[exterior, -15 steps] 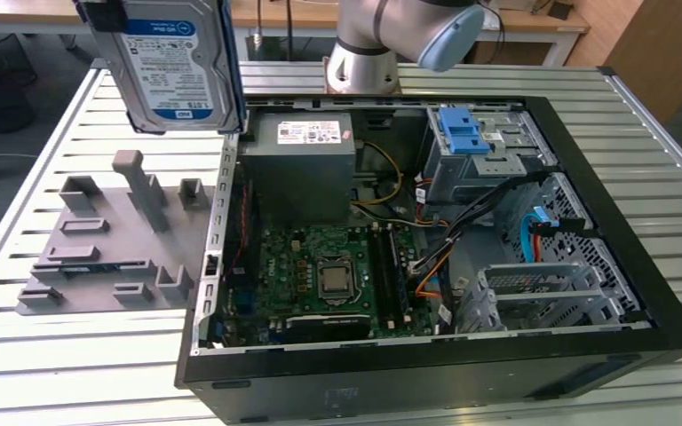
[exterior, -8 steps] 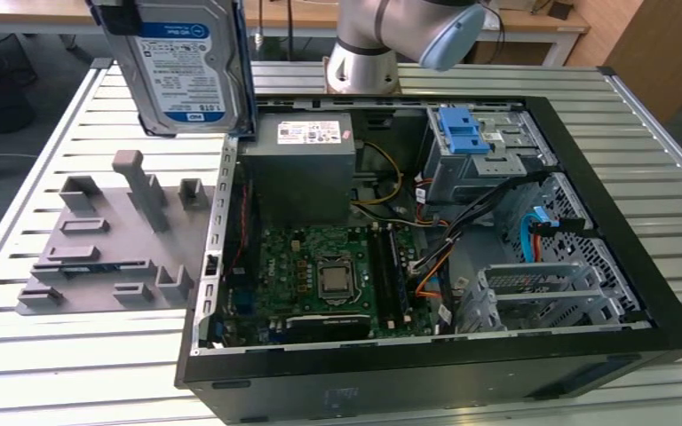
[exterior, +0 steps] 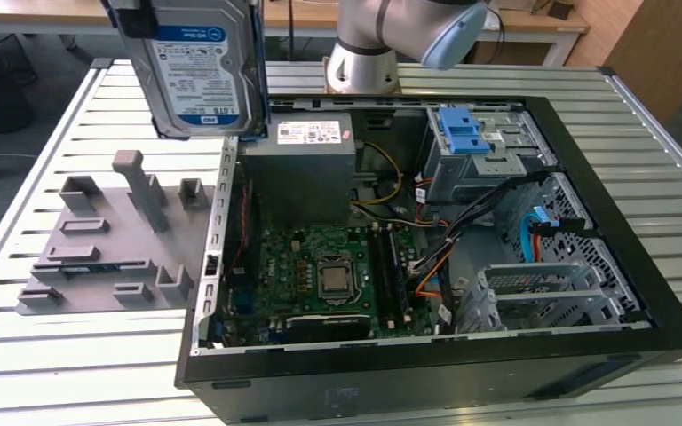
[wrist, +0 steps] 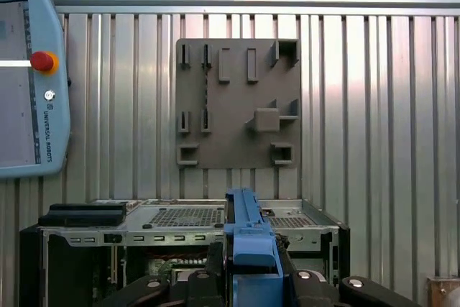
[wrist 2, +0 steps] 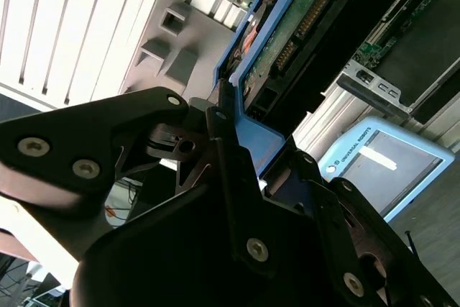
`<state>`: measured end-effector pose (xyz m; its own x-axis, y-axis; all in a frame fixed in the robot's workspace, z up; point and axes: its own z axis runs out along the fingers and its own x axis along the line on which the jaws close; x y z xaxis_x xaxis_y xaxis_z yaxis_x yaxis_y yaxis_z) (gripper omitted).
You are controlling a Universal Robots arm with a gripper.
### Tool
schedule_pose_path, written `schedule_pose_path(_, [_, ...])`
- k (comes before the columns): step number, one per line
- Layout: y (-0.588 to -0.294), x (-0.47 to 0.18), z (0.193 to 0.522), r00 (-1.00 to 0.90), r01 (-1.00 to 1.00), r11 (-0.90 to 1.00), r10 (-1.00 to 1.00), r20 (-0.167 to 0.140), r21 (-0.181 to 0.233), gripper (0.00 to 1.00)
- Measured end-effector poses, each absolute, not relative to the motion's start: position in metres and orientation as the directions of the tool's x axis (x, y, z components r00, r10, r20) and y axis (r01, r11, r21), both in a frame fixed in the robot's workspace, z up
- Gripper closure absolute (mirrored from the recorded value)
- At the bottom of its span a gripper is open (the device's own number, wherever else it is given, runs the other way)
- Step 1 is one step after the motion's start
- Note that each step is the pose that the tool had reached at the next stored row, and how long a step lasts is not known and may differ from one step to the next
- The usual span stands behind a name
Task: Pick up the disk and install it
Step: 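Pick up the disk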
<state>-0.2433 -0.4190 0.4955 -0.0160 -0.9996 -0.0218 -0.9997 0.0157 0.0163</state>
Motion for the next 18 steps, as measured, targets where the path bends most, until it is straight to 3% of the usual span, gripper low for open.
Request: schedule_pose_path(18, [-0.422,-0.229,0.495,-0.016,-1.0,0.016,-1.0,-0.022,0.017,0.64])
